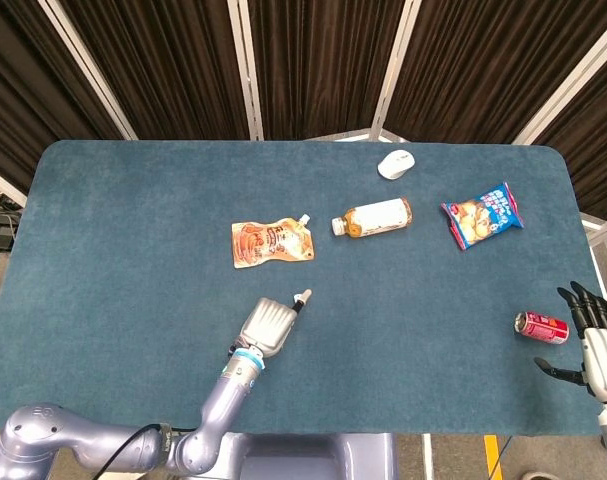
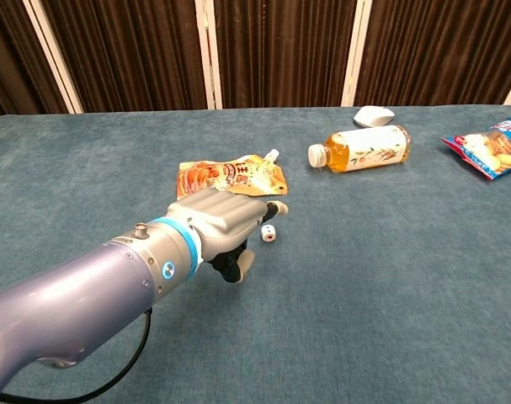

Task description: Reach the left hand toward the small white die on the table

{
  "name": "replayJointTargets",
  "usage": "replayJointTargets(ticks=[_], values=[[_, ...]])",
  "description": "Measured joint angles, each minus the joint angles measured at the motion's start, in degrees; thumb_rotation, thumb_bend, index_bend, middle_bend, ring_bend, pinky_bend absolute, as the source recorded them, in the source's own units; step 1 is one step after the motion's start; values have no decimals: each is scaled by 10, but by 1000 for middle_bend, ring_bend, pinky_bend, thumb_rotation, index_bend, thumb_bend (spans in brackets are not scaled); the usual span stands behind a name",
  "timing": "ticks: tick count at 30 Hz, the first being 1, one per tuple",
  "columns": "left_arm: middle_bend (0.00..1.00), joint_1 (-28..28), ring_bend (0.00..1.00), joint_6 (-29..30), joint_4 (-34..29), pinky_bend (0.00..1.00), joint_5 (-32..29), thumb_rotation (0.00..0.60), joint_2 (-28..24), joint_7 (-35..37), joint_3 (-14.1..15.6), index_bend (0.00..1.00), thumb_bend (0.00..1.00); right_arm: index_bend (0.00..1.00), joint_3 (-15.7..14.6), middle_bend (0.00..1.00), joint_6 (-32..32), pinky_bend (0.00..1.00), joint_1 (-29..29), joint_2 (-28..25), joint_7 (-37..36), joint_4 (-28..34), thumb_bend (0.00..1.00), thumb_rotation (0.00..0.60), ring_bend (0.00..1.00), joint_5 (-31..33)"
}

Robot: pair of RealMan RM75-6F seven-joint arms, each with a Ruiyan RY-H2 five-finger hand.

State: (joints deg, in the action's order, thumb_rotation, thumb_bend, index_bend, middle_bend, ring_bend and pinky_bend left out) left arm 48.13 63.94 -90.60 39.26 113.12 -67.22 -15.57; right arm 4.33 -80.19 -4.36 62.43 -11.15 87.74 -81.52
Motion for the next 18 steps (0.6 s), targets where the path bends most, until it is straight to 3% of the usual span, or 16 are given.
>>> replayJointTargets(ticks=[18], values=[[827,14,871,21,16,826,-19,600,-3,31,42,0,669,63,3,0,13,0,-7,6,17,4,5,600,0,8]])
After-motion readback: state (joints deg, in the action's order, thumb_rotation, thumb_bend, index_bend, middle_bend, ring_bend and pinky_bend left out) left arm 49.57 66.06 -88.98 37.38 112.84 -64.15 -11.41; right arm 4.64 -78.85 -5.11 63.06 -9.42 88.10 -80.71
